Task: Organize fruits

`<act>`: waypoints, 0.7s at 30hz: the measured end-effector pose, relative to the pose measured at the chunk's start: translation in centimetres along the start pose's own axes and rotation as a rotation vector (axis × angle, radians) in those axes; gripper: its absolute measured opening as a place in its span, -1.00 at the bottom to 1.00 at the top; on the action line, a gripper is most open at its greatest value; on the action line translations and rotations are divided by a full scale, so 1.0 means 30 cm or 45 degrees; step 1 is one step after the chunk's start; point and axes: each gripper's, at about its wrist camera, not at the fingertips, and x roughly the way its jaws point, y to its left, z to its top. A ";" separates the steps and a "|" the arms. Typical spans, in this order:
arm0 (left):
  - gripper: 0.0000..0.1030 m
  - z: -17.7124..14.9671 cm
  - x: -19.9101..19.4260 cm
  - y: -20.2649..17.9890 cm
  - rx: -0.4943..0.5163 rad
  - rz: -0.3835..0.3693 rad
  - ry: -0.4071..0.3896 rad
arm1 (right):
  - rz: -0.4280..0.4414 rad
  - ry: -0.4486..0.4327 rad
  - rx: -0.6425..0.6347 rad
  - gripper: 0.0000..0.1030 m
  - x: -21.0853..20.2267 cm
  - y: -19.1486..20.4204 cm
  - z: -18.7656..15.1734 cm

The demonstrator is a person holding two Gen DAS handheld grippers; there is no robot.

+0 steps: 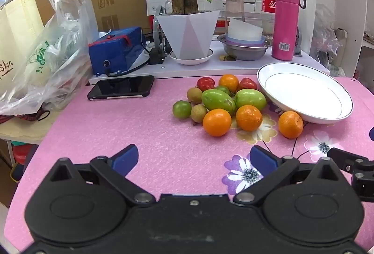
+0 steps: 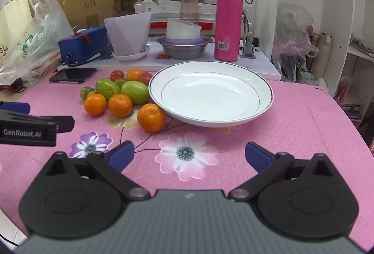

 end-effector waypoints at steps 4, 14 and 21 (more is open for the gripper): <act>1.00 0.001 0.000 0.001 0.006 0.003 -0.002 | 0.018 -0.005 -0.008 1.00 -0.001 0.011 0.001; 1.00 0.014 -0.005 0.013 0.005 -0.001 0.000 | 0.038 -0.006 -0.001 1.00 0.001 0.017 0.010; 1.00 -0.002 0.002 0.012 0.002 -0.002 0.003 | 0.036 -0.008 -0.015 1.00 -0.001 0.027 0.010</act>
